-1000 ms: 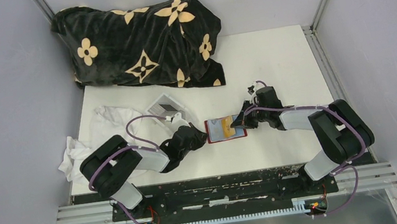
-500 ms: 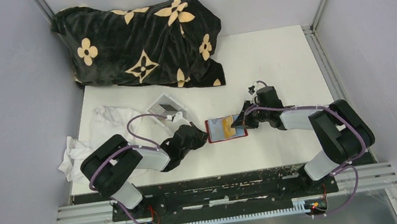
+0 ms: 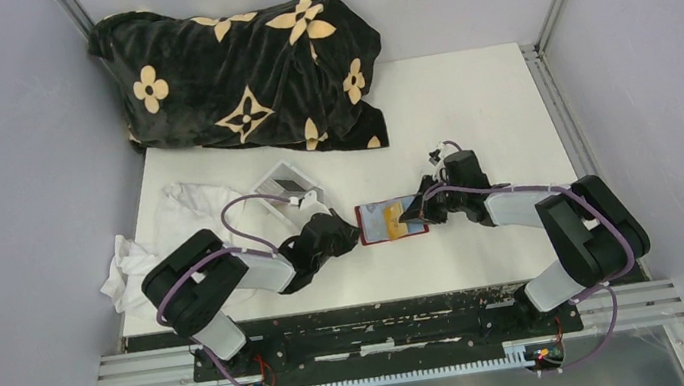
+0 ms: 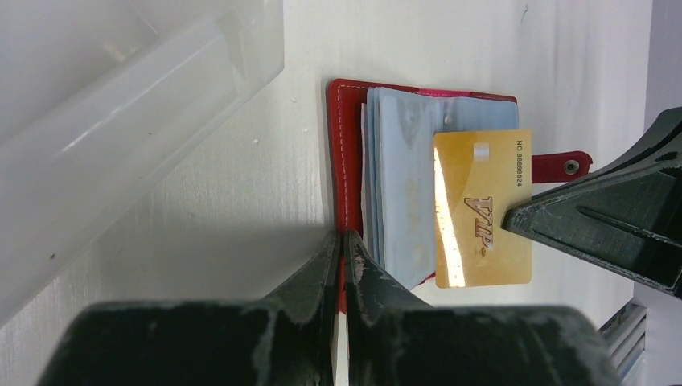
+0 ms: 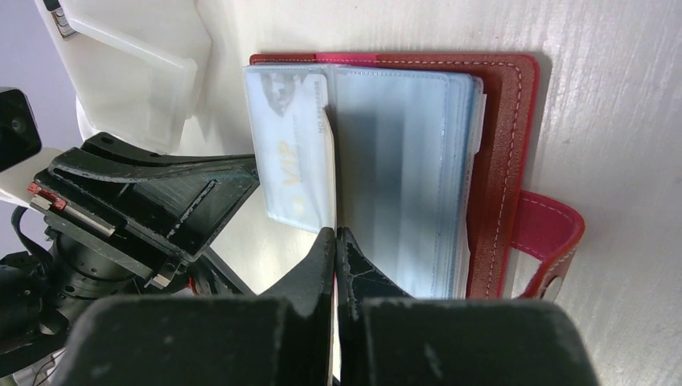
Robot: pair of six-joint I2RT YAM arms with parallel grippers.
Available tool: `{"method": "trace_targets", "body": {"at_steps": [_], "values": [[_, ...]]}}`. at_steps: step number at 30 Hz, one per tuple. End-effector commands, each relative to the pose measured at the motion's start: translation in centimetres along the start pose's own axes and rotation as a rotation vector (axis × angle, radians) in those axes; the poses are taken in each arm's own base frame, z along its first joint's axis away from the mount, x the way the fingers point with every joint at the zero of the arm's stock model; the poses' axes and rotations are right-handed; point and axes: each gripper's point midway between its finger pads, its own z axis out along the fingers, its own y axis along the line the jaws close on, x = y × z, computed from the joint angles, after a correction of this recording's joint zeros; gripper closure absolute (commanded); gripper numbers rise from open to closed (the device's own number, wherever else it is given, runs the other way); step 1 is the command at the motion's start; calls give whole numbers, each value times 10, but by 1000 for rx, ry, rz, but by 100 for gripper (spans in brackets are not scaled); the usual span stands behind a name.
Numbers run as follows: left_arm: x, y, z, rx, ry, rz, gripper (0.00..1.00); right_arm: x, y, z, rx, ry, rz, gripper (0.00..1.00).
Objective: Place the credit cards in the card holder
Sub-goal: Insert the credit card into the card holder.
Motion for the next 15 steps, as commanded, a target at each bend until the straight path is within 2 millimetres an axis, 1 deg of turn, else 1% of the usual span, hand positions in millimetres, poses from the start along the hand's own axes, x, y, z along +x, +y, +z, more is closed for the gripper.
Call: {"method": "trace_targets", "body": {"at_steps": [1, 5, 9, 12, 15], "values": [[25, 35, -1, -111, 87, 106, 91, -1, 8, -3, -45, -13, -26, 99], [28, 37, 0, -116, 96, 106, 91, -2, 8, -4, -39, -17, -37, 99], [29, 36, 0, -115, 96, 107, 91, -2, 0, -3, -7, -20, -36, 99], [29, 36, -1, -113, 95, 107, 91, -6, -9, -5, 50, -42, -55, 99], [29, 36, -1, -114, 95, 107, 91, -8, -11, -6, 71, -45, -67, 99]]}}
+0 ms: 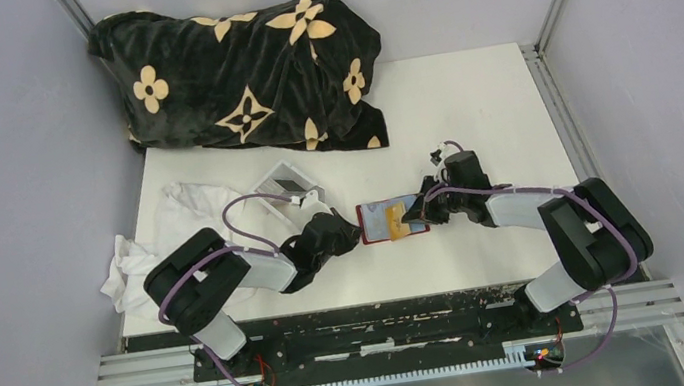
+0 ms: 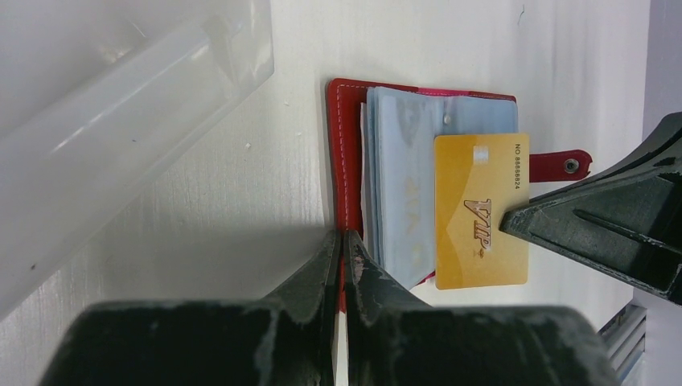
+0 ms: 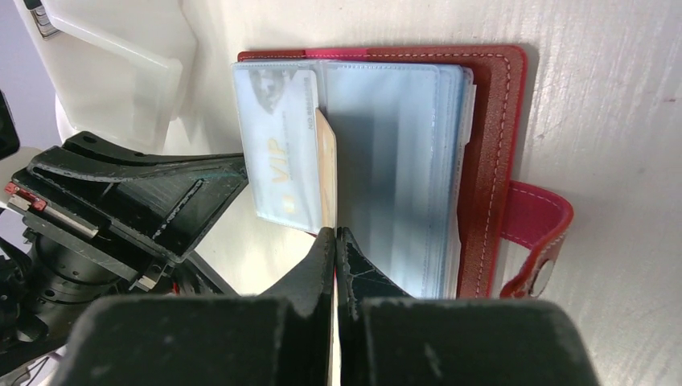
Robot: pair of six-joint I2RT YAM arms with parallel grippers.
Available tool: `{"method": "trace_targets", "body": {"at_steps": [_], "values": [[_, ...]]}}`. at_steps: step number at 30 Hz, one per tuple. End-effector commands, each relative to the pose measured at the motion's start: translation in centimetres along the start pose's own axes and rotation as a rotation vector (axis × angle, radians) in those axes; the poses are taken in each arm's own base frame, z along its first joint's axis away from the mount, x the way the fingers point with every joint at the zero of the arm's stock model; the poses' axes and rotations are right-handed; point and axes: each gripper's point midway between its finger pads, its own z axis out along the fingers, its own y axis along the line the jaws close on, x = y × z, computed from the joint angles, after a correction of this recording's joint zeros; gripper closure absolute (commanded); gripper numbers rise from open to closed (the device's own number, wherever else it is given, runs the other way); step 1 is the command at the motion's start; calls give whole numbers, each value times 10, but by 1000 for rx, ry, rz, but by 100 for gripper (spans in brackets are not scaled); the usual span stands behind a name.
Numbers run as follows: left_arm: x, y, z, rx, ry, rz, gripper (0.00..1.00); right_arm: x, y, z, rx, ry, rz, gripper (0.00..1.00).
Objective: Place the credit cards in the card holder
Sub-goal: Insert the credit card into the card holder.
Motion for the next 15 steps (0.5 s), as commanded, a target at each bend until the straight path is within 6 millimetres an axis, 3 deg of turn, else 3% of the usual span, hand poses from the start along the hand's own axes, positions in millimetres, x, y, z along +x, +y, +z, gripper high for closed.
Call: {"method": "trace_targets", "body": {"at_steps": [1, 15], "values": [[28, 38, -3, -117, 95, 104, 91, -8, -5, -4, 43, -33, -47, 99], [31, 38, -1, -116, 103, 106, 92, -5, -6, 9, 15, -8, -19, 99]]}}
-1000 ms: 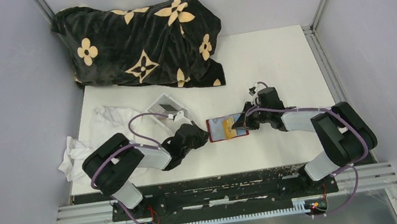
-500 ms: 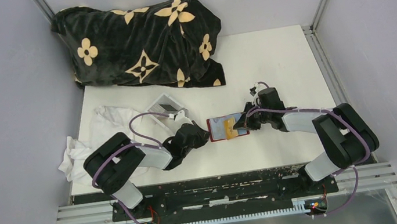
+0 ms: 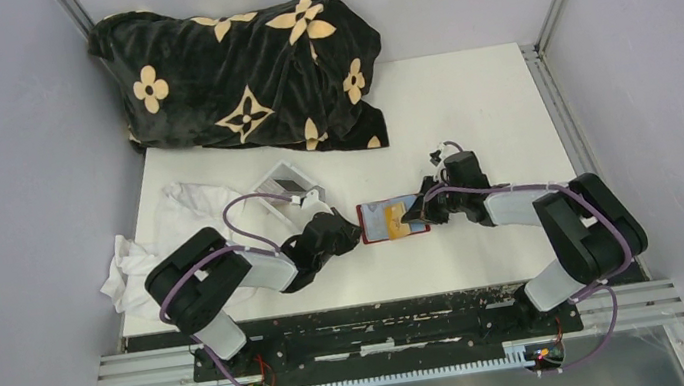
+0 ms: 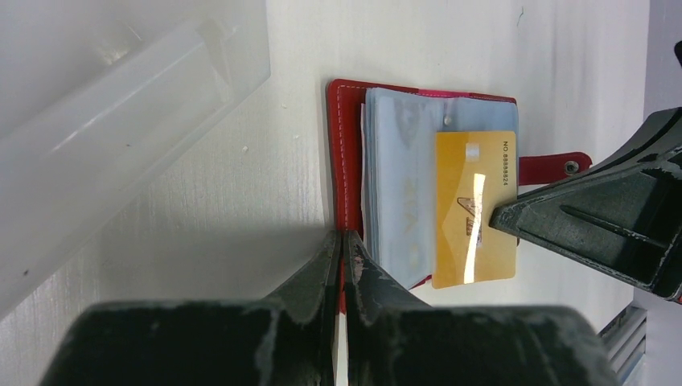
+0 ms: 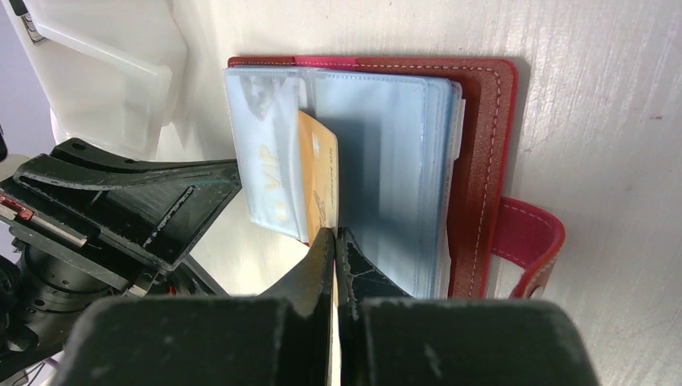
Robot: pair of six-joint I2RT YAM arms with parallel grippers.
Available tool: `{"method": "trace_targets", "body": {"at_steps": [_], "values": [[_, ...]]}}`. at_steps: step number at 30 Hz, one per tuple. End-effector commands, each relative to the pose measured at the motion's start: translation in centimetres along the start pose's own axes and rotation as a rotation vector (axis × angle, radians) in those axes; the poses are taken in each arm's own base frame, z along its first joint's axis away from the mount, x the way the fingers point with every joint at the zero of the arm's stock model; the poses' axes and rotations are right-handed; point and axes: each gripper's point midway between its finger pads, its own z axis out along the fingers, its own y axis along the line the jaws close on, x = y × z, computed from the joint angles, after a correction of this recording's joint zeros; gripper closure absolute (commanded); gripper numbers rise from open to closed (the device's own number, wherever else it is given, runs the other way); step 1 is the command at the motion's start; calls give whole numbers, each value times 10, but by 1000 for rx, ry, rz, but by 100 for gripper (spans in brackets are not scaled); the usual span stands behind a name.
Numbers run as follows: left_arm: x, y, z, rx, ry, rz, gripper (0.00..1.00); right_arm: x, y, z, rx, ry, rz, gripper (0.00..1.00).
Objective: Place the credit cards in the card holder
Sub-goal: Insert the credit card into the card holder.
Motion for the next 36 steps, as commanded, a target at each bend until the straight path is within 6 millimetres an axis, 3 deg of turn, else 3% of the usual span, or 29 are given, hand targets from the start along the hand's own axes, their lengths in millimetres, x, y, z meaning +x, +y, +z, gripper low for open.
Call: {"method": "trace_targets", "body": {"at_steps": [1, 11, 36], "values": [[31, 39, -3, -118, 104, 107, 92, -5, -1, 5, 10, -8, -15, 99], [31, 38, -2, -114, 105, 106, 92, -14, -2, 3, 49, -15, -47, 99], [34, 30, 1, -97, 120, 113, 94, -3, 1, 23, 15, 22, 0, 99]]}}
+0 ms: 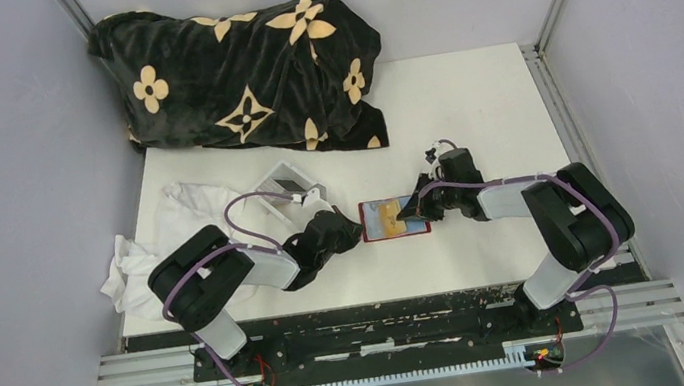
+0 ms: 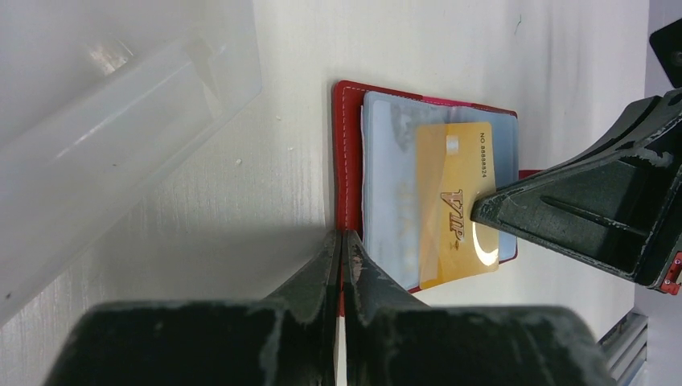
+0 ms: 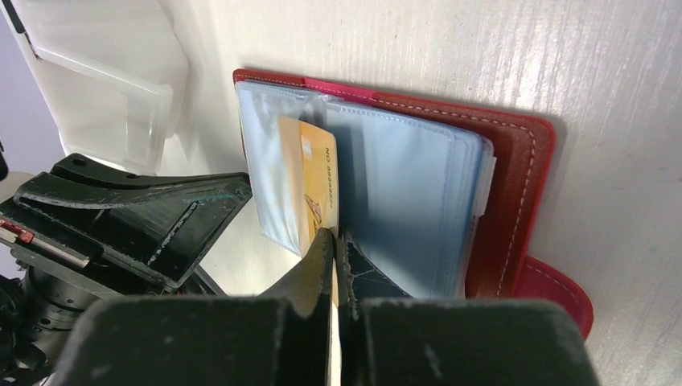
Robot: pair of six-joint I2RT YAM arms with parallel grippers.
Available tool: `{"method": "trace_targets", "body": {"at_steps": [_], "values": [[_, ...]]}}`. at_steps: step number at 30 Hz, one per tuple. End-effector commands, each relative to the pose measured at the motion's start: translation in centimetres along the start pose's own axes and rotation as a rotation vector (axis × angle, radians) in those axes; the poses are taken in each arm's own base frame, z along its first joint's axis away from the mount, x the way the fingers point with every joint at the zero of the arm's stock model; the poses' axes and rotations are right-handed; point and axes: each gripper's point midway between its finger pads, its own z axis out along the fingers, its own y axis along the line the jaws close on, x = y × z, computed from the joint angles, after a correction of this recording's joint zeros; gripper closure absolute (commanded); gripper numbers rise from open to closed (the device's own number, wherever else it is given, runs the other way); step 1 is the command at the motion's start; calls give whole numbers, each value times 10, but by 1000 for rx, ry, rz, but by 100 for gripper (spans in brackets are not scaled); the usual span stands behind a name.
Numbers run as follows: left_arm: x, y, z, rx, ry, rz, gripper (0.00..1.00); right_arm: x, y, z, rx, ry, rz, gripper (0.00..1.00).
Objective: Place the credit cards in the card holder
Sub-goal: Insert the credit card into the card holder.
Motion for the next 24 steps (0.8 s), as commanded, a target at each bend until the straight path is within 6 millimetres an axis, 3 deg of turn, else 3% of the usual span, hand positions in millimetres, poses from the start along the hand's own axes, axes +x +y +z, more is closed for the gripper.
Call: {"method": "trace_targets", "body": {"at_steps": [1, 15, 24], "values": [[35, 33, -3, -99, 123, 114, 94, 3, 1, 10, 25, 4, -19, 99], [44, 31, -6, -93, 139, 125, 96, 3, 11, 21, 54, -66, -33, 99], [44, 36, -7, -103, 136, 128, 96, -5, -1, 4, 161, -108, -116, 99]]}}
